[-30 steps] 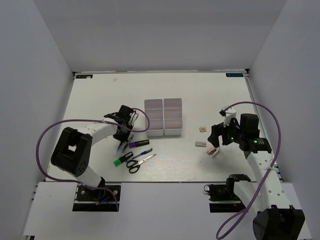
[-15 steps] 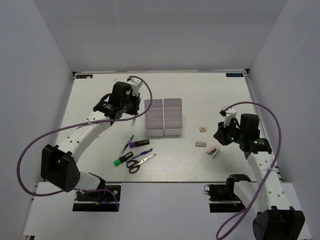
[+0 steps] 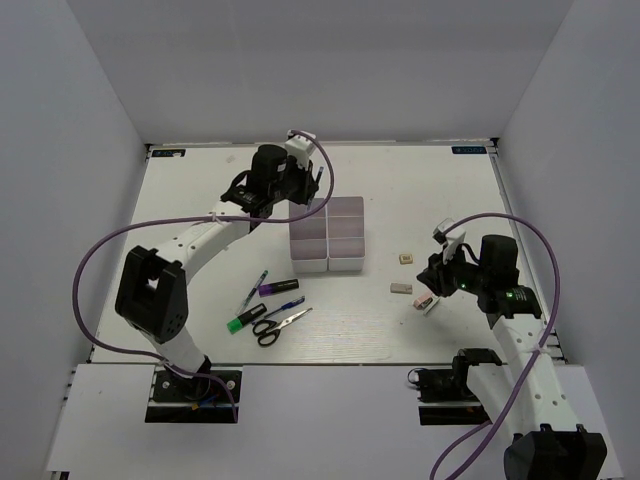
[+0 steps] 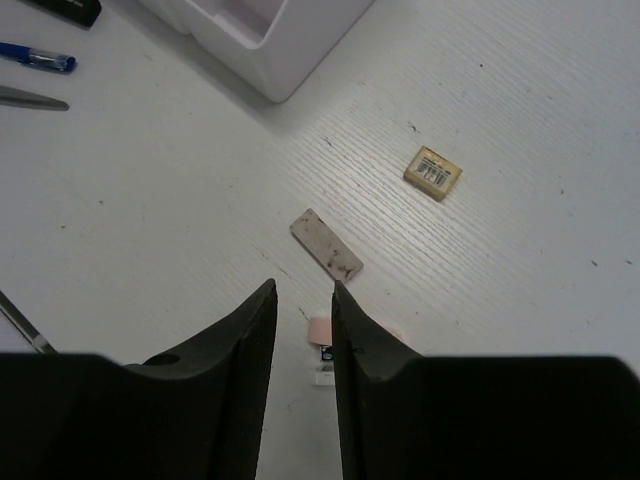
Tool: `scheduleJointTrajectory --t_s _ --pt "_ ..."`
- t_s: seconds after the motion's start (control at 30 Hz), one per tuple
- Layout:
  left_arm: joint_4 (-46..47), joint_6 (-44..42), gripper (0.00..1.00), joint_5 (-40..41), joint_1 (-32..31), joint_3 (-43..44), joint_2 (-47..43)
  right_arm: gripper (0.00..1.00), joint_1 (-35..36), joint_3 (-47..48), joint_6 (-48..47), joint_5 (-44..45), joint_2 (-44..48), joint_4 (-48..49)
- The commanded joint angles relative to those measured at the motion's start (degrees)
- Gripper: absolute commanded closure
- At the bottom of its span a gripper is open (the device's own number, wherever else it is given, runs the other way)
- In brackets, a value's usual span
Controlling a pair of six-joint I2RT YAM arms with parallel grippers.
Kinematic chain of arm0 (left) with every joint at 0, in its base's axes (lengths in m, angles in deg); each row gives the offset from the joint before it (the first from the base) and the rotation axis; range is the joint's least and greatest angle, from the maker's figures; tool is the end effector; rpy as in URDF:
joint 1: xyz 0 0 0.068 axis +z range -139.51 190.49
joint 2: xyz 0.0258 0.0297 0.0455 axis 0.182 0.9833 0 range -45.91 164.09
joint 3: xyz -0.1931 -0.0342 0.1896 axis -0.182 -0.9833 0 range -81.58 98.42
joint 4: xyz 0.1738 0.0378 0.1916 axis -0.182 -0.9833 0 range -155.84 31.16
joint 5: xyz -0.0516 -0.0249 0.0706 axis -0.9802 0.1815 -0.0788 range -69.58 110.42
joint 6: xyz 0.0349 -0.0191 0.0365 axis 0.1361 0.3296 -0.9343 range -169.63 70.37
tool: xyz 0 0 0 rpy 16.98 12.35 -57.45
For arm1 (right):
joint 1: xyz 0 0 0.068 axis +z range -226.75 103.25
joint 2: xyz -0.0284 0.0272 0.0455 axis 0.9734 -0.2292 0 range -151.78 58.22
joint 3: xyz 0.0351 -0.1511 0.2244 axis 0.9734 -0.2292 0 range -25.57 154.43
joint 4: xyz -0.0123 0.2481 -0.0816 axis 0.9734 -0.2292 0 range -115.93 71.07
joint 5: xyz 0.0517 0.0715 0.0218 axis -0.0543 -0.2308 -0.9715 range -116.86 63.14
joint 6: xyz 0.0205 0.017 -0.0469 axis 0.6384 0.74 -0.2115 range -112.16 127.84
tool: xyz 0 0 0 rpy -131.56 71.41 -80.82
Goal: Sort the stationery into containers
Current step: Place the pen in the storage box.
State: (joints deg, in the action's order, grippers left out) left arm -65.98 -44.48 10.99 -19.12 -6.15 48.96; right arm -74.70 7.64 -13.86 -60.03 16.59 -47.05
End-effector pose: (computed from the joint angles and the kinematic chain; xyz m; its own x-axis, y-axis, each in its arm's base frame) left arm 0.3371 -0.1982 0.3027 -0.4425 0.1496 -0.8842 0.5773 0.8020 -0.1532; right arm 0.1563 0.0251 0.2506 -0.3793 -0.3232 -0.8670 -0.6560 0.7547 0.0057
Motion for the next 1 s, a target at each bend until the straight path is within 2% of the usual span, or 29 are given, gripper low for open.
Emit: scheduleJointTrajectory --t_s 0.0,0.2,0.5,0.73,0.87,0.97 --pt "6.24 -2.33 1.0 -1.82 -0.28 2.43 -0.74 0.68 0.33 0.1 -2.83 -5.06 0.23 2.02" --pt "12.75 -4.52 1.0 -1.47 -0.54 0.06 0.58 0.66 0.33 0.01 -3.88 -5.33 -0.39 1.84" --pt "13.02 -9.36 1.0 -3.14 -0.63 -1.69 3.04 0.65 0.24 -0.25 -4.85 -5.24 -0.82 1.93" --pt "16.54 -12.53 1.0 0.02 -0.8 -5.91 2.78 0.62 0.24 -0.43 -5.64 -5.77 -0.91 1.49" --pt "16.89 -13.59 1.0 0.38 -0.89 -7.32 3.04 0.57 0.07 -0.34 -5.99 -6.21 -0.91 1.49" --pt "17.07 -13.85 0.98 0.64 -1.07 -8.28 2.78 0.47 0.15 -0.25 -6.08 -6.12 -1.0 1.31"
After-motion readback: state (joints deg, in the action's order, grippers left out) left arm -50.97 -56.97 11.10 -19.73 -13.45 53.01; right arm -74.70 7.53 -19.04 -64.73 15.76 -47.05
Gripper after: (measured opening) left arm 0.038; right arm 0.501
